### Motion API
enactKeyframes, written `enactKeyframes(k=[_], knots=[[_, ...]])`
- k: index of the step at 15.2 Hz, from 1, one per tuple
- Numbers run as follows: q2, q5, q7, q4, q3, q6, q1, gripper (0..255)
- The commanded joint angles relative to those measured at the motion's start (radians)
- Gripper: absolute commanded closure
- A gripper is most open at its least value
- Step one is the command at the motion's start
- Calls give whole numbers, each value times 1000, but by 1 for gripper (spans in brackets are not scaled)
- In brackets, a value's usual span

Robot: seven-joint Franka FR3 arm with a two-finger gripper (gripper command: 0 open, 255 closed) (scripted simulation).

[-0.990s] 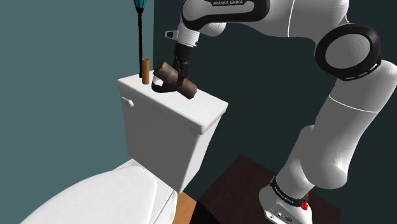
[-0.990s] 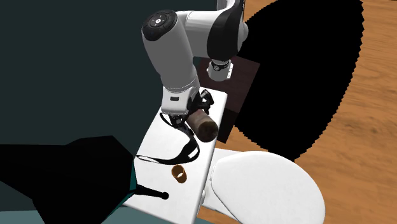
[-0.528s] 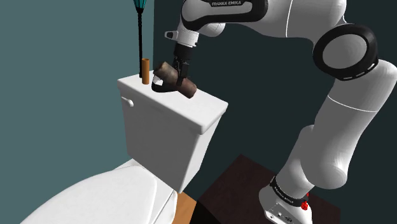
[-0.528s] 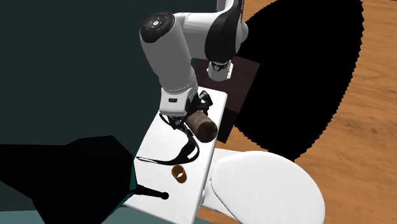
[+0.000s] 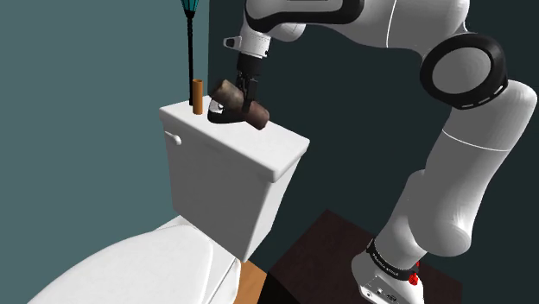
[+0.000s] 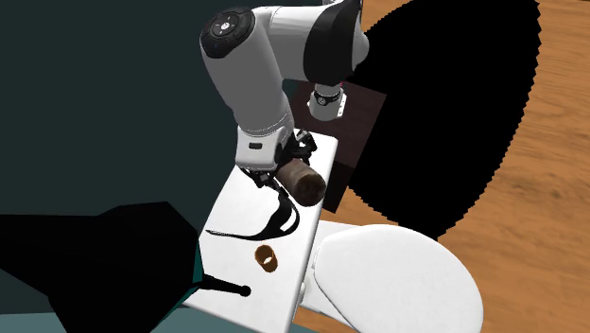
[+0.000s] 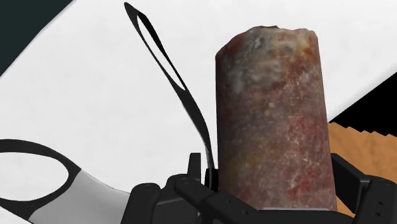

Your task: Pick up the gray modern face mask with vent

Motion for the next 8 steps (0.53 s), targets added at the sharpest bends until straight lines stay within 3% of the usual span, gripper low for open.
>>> enactKeyframes(k=[1,8], knots=[[5,0,5,35,-1,-31,-1,255],[14,0,16,115,-2,-102,-4,255]])
